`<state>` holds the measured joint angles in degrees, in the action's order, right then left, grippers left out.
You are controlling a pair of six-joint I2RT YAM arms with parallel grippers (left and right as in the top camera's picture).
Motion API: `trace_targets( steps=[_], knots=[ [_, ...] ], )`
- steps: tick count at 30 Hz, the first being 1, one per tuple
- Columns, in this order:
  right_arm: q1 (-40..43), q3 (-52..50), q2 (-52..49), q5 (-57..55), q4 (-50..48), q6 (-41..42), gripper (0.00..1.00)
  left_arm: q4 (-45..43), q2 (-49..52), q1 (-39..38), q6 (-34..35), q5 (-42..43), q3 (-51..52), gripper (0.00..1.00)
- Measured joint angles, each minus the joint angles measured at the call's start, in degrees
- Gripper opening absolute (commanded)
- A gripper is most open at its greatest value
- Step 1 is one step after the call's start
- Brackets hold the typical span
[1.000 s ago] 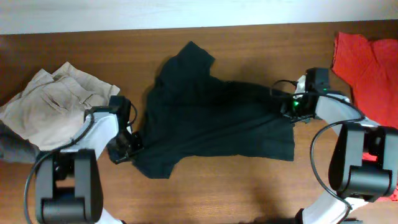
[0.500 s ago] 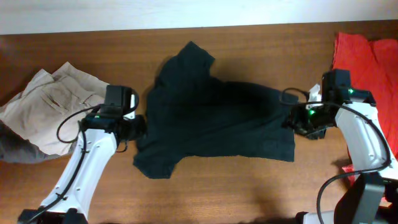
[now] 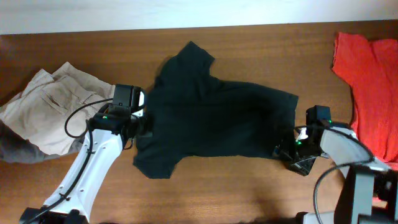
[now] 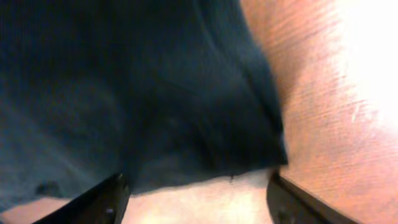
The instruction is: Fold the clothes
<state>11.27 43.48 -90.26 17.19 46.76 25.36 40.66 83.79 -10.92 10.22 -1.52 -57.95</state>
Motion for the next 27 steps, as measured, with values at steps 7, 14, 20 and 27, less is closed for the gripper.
trace_targets(
  steps=[7,14,20,27],
  knots=[
    [0.0,-1.9,0.4,0.9,-6.1,3.0,0.04,0.0,0.0,0.0,0.0,0.5,0.0,0.16],
    [0.0,-1.9,1.6,0.0,9.6,3.4,0.04,-0.1,0.0,0.0,0.0,0.7,0.0,0.17],
    [0.0,-1.9,5.4,-0.8,18.7,3.3,0.04,-1.1,0.0,0.0,0.0,0.7,0.0,0.22],
    [0.0,-1.9,6.0,-1.7,21.6,3.3,0.10,-1.4,0.0,0.0,-0.2,1.1,0.0,0.43]
  ],
)
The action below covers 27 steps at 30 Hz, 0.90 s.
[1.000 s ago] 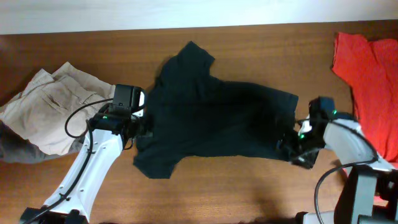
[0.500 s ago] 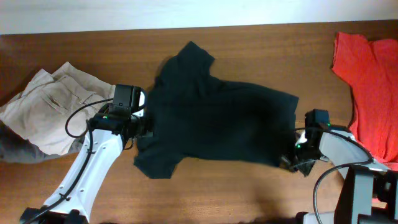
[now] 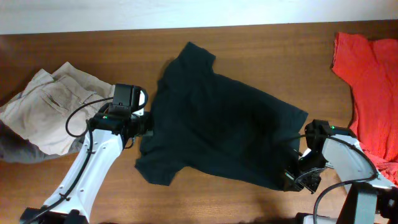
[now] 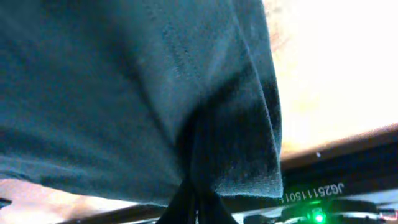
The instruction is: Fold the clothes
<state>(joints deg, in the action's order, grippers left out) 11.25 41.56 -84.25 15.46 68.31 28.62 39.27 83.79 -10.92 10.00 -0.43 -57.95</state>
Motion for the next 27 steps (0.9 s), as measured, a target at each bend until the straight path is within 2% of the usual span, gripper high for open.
trace_targets(
  steps=[6,10,17,19,20,21,23,25,27],
  knots=[
    [0.0,0.0,0.8,3.2,-8.2,-1.9,0.43,-5.9,0.0,0.0,-4.0,5.5,0.0,0.57],
    [0.0,1.0,3.9,5.3,-12.2,-3.0,0.57,-11.9,0.0,-0.4,-8.6,10.0,0.0,0.59],
    [0.0,7.1,9.6,3.7,-15.8,-3.6,0.74,-21.9,1.0,-2.7,-14.5,12.7,0.0,0.58],
    [0.0,8.6,10.0,1.5,-18.2,-3.7,0.72,-24.3,3.0,-3.3,-15.3,13.0,-0.1,0.53],
    [0.0,8.9,10.0,0.3,-20.2,-3.8,0.67,-25.2,4.2,-3.5,-15.6,13.1,-0.1,0.51],
    [0.0,9.0,9.9,-0.5,-21.9,-3.9,0.57,-25.8,5.9,-3.7,-16.2,13.3,-0.1,0.46],
    [0.0,9.1,9.7,-2.1,-25.2,-3.8,0.43,-27.1,9.7,-3.7,-17.2,13.4,-0.1,0.41],
    [0.0,9.2,8.3,-3.5,-28.5,-4.0,0.32,-28.1,13.3,-3.7,-18.0,13.4,-0.1,0.33],
    [0.0,9.4,5.9,-4.4,-31.1,-3.9,0.26,-28.0,16.4,-3.7,-18.3,13.4,-0.1,0.28]
  ],
)
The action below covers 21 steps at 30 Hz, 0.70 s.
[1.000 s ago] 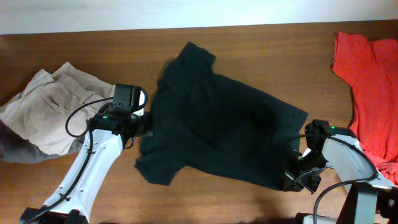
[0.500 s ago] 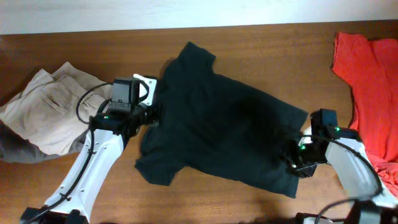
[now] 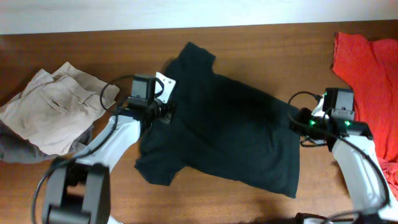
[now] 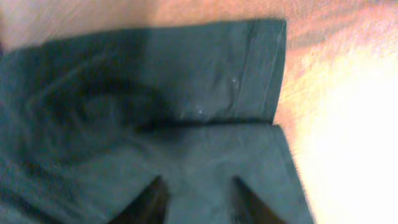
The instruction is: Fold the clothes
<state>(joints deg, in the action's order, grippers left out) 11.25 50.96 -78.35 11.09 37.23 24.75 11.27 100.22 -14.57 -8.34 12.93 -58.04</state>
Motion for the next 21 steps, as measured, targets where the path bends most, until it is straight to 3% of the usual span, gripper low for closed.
trace_targets(
  steps=[5,6,8,9,12,17,21],
  knots=[
    [0.0,0.1,-9.1,-1.2,-7.8,0.0,0.17,1.4,4.2,0.0,-0.7,-0.5,0.0,0.26],
    [0.0,0.1,-11.1,-1.4,-9.1,0.0,0.27,2.0,4.6,0.0,-0.7,-0.9,0.0,0.26],
    [0.0,0.1,-14.1,-1.7,-10.6,0.2,0.79,3.5,5.3,0.0,-0.9,-1.6,0.0,0.25],
    [0.0,0.1,-15.4,-1.8,-11.0,0.1,0.85,4.0,5.4,0.0,-0.9,-2.0,0.0,0.24],
    [0.1,0.1,-17.3,-2.1,-11.1,-0.3,0.87,5.4,6.0,0.0,-1.1,-2.7,0.0,0.23],
    [2.3,0.1,-17.4,-2.9,-11.6,-0.9,0.79,5.6,6.3,0.0,-1.1,-2.9,0.0,0.22],
    [4.3,0.1,-17.7,-3.2,-13.0,-1.7,0.64,5.6,6.3,0.0,-1.1,-2.9,0.0,0.22]
  ],
)
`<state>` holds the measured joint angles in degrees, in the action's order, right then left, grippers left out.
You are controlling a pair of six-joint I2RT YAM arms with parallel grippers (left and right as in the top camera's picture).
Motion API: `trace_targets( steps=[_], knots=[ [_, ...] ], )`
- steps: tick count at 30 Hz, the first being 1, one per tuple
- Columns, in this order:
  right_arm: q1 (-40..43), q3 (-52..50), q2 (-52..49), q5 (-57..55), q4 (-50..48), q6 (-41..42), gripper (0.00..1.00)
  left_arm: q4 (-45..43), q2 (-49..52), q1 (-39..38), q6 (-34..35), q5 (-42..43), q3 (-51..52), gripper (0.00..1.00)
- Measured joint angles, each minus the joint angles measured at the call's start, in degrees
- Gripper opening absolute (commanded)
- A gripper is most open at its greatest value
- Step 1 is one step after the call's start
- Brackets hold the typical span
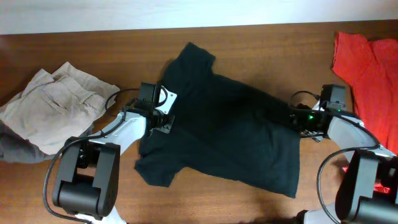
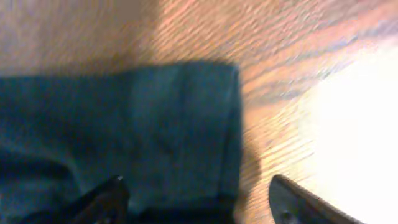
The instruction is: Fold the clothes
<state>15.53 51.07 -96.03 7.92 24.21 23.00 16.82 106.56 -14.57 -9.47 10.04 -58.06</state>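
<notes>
A dark green T-shirt (image 1: pixel 230 137) lies spread across the middle of the wooden table (image 1: pixel 267 46), its hem toward the front right. My right gripper (image 1: pixel 296 118) sits at the shirt's right sleeve. In the right wrist view that gripper (image 2: pixel 199 199) is open, its fingers (image 2: pixel 109 196) wide apart either side of the sleeve hem (image 2: pixel 186 118). My left gripper (image 1: pixel 161 116) rests on the shirt's left edge, just below the collar side. Whether its jaws grip the cloth does not show from above.
A red garment (image 1: pixel 367 68) lies at the far right edge, close to my right arm. Crumpled beige trousers (image 1: pixel 56 106) sit at the left on top of a grey cloth (image 1: pixel 15 149).
My right gripper's fingers stand wider apart and now frame the sleeve's hem corner rather than the sleeve's middle. The left arm has dropped lower, its gripper slightly nearer the front. The shirt lies as before.
My right gripper stood open at the shirt's front right hem corner, then was shut on it with the hem drawn toward the front right. Later it was off the hem and at the right sleeve, the shirt lying flatter. The left gripper shifted from the shirt's left side toward the collar.
</notes>
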Motion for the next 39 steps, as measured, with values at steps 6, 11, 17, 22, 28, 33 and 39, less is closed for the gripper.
trace_targets(
  steps=[6,11,17,22,28,33,39],
  knots=[
    [0.2,0.2,-3.0,-0.4,-3.5,-0.5,0.47,-0.1,0.0,0.0,0.0,-0.2,0.0,0.22],
    [0.2,0.5,-5.6,-0.8,-8.8,-1.1,0.04,-0.1,0.0,-0.1,0.0,-0.6,0.0,0.22],
    [0.2,0.7,-7.0,-5.3,-14.6,-1.2,0.04,-0.1,0.0,-0.1,0.0,-1.2,-0.1,0.22],
    [1.0,1.3,-7.8,-8.4,-21.3,-2.4,0.13,0.1,0.1,-0.1,0.0,-1.7,-0.2,0.22],
    [2.6,5.5,-7.8,-9.0,-22.9,-3.1,0.77,0.2,0.1,-0.1,0.0,-1.9,-0.2,0.26],
    [2.8,9.3,-7.8,-6.1,-14.6,-4.5,0.82,0.1,0.1,-0.2,-0.3,-1.9,-0.3,0.47],
    [2.8,14.6,-7.5,2.6,2.7,-5.4,0.59,2.1,0.2,-0.3,-0.6,-2.6,-2.0,0.51]
  ],
)
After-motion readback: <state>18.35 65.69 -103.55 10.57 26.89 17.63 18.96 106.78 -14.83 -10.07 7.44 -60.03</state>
